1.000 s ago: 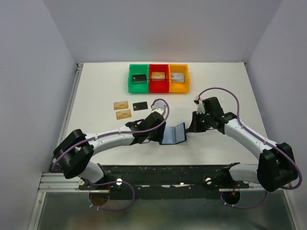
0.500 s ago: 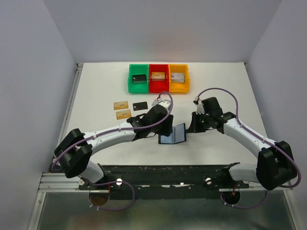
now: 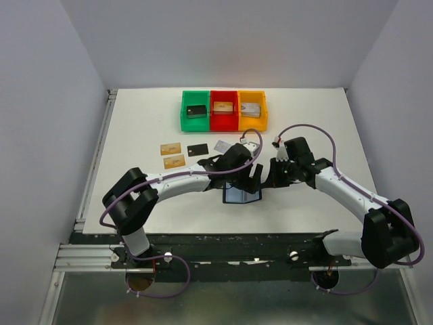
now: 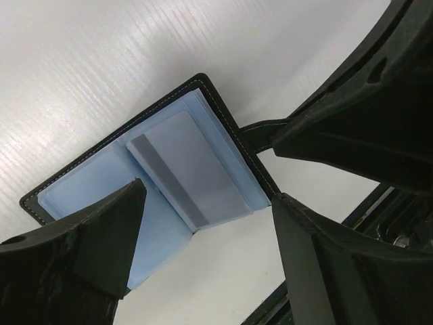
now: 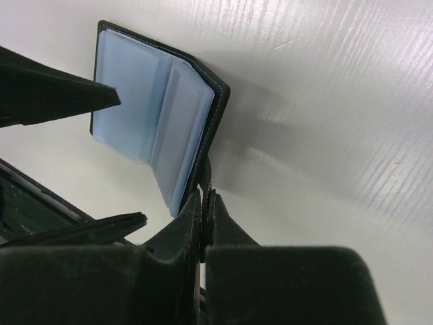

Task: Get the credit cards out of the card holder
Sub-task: Remove the credit card from the card holder.

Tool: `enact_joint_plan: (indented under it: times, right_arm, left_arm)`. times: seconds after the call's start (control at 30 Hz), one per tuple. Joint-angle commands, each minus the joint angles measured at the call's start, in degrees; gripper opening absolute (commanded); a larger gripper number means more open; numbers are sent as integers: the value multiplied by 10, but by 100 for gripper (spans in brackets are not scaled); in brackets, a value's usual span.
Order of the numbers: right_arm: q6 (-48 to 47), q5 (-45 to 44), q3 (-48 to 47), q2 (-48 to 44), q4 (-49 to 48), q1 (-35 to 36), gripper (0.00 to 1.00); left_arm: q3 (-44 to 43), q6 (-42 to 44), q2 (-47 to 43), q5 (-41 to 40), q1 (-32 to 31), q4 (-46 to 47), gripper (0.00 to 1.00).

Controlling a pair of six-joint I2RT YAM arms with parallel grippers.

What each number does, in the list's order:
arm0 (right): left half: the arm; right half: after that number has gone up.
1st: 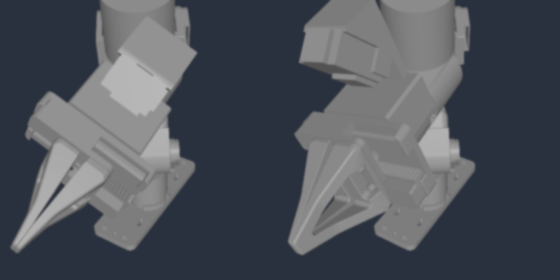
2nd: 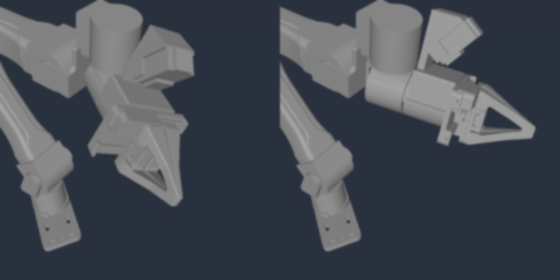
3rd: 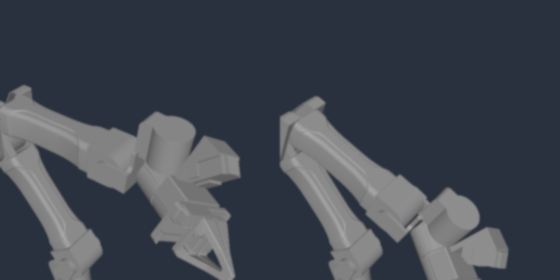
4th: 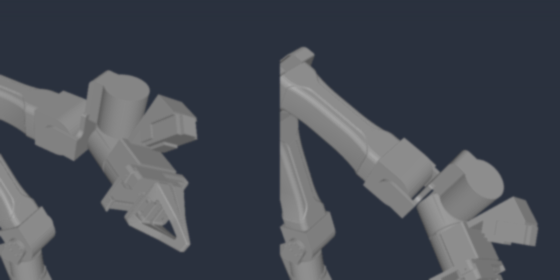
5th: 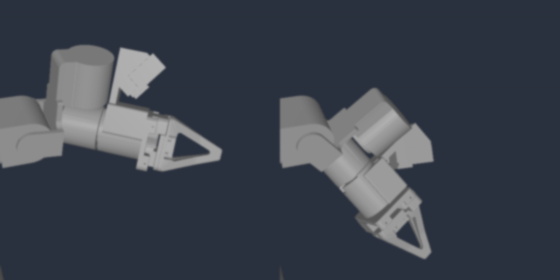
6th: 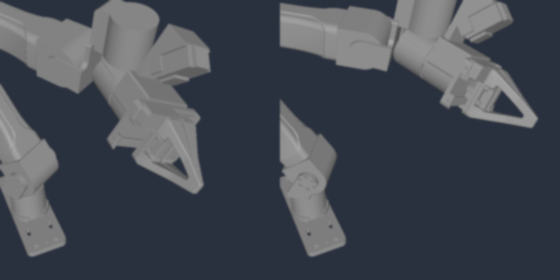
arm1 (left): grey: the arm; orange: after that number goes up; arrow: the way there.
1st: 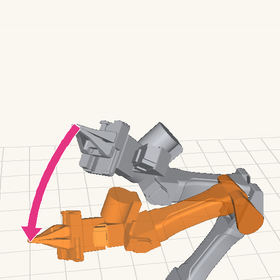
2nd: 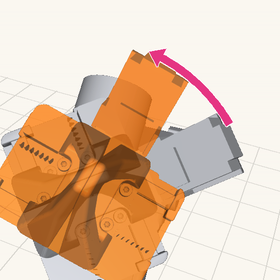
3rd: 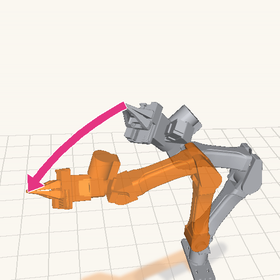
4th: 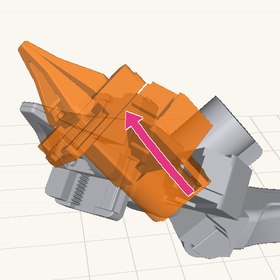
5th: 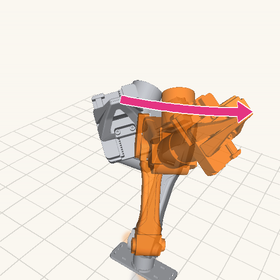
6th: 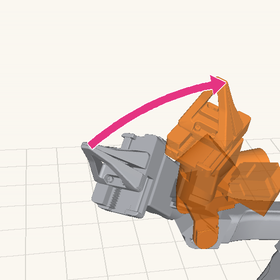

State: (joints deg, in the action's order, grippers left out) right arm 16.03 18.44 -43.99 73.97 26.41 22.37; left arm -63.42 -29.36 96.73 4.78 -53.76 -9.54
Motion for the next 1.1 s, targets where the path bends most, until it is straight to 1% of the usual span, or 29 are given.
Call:
enact_joint_plan:
  times: [0.0, 0.23, 0.47, 0.63, 1.07]
  right_arm:
    - [2, 25, 0, -5, -22, -3, 0]
    - [1, 32, 0, -7, -24, -2, 0]
    - [2, 30, 1, -8, -27, -2, 0]
    - [1, 32, 1, -8, -28, -1, 0]
    - [10, 46, 8, -13, -34, -2, 0]
  left_arm:
    - [-32, 16, 26, 14, -8, -20, 89]
    - [-41, 17, 45, -1, -9, -34, 86]
    - [-32, 12, 41, -43, -11, -45, 83]
    - [-12, 4, 25, -43, -11, -29, 82]
    - [-36, 10, 56, -26, -11, -36, 83]
